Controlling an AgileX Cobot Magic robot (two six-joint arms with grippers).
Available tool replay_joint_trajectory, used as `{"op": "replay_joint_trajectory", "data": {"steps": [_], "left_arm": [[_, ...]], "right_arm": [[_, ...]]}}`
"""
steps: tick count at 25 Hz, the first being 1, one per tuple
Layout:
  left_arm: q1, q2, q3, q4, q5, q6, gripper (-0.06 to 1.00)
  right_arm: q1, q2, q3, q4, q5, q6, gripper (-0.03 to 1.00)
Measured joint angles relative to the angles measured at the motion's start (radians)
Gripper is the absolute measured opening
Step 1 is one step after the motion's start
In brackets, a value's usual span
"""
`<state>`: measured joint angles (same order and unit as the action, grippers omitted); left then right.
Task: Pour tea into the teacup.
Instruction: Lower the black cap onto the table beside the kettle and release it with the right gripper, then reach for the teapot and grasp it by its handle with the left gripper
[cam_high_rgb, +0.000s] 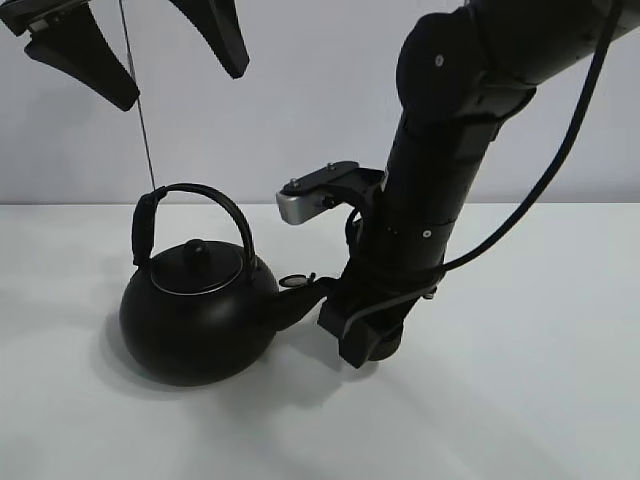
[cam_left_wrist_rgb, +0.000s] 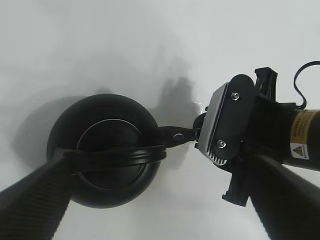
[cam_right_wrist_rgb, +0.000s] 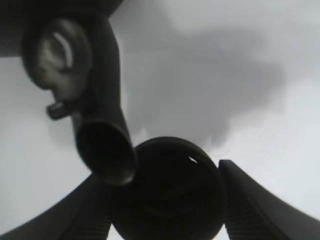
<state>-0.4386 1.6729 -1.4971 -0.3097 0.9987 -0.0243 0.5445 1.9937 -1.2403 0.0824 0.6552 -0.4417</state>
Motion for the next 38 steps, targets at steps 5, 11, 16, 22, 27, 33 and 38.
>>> {"op": "replay_joint_trajectory", "data": {"steps": [5,11,16,22,27,33,38], "left_arm": [[0.000,0.000,0.000,0.000,-0.001,0.000,0.69],[0.000,0.000,0.000,0.000,-0.001,0.000,0.69],[0.000,0.000,0.000,0.000,-0.003,0.000,0.69],[0.000,0.000,0.000,0.000,-0.003,0.000,0.69],[0.000,0.000,0.000,0.000,-0.003,0.000,0.69],[0.000,0.000,0.000,0.000,-0.003,0.000,0.69],[0.000,0.000,0.000,0.000,-0.003,0.000,0.69]], "right_arm": [[0.000,0.027,0.000,0.006,-0.034,0.000,0.40],[0.000,0.050,0.000,0.007,-0.048,0.000,0.40],[0.000,0.051,0.000,0.008,-0.049,0.000,0.40],[0.000,0.051,0.000,0.008,-0.043,0.000,0.46],[0.000,0.039,0.000,0.008,-0.012,0.000,0.58],[-0.021,-0.056,0.000,-0.015,0.087,0.028,0.64],[-0.123,-0.160,0.000,-0.022,0.145,0.140,0.65]]}}
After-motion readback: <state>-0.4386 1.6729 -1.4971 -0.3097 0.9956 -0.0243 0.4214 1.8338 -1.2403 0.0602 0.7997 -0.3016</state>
